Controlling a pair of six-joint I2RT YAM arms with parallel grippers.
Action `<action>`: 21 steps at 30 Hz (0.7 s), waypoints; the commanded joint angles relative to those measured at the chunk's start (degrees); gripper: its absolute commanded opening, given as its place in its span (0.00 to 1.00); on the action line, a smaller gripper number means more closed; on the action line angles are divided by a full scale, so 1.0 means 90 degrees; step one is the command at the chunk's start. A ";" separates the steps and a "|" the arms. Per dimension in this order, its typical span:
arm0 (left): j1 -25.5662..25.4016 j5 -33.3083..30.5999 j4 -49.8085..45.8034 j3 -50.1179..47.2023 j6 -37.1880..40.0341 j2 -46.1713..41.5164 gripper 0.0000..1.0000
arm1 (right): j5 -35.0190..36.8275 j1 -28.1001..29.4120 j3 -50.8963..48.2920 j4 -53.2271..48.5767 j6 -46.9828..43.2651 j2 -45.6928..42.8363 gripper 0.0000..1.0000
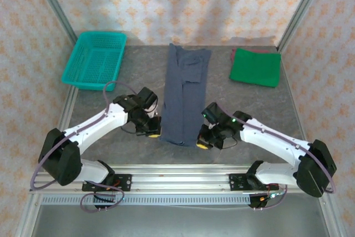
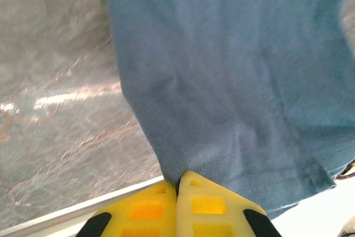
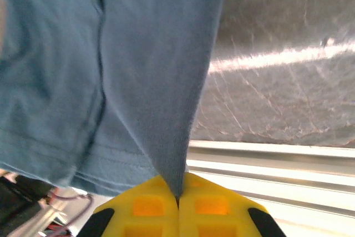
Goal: Fold and stack the t-shirts
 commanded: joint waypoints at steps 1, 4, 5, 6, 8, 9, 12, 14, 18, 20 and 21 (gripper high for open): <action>0.0194 -0.0129 -0.0296 0.0609 0.0172 0.0454 0.00 | 0.0031 -0.0496 0.0587 -0.0682 -0.0869 0.0331 0.00; 0.0358 -0.0215 -0.0402 0.1288 0.0448 0.0934 0.00 | -0.0035 -0.1061 0.1094 -0.0912 -0.1462 0.0763 0.00; 0.0406 -0.0263 -0.0464 0.1506 0.0532 0.1080 0.00 | -0.0070 -0.1207 0.1248 -0.0950 -0.1626 0.0918 0.00; 0.0459 -0.0352 -0.0594 0.1773 0.0674 0.1258 0.00 | -0.0091 -0.1380 0.1477 -0.1043 -0.1836 0.1108 0.00; 0.0557 -0.0448 -0.0728 0.2246 0.0857 0.1539 0.00 | -0.0096 -0.1633 0.1900 -0.1232 -0.2203 0.1503 0.00; 0.0608 -0.0486 -0.0788 0.2458 0.0925 0.1691 0.00 | -0.0100 -0.1747 0.2135 -0.1348 -0.2393 0.1708 0.00; 0.0729 -0.0614 -0.0766 0.2906 0.1058 0.2050 0.00 | -0.0094 -0.2001 0.2642 -0.1462 -0.2750 0.2211 0.00; 0.0758 -0.0711 -0.0865 0.3384 0.1196 0.2412 0.00 | -0.0156 -0.2174 0.2802 -0.1377 -0.2814 0.2472 0.00; 0.0836 -0.0934 -0.1037 0.4267 0.1405 0.2990 0.00 | -0.0197 -0.2406 0.3250 -0.1294 -0.2941 0.2991 0.00; 0.0893 -0.0956 -0.1110 0.4589 0.1458 0.3201 0.00 | -0.0140 -0.2476 0.3554 -0.1421 -0.3076 0.3274 0.00; 0.0922 -0.0970 -0.1132 0.4740 0.1503 0.3442 0.00 | -0.0127 -0.2509 0.3697 -0.1464 -0.3148 0.3404 0.00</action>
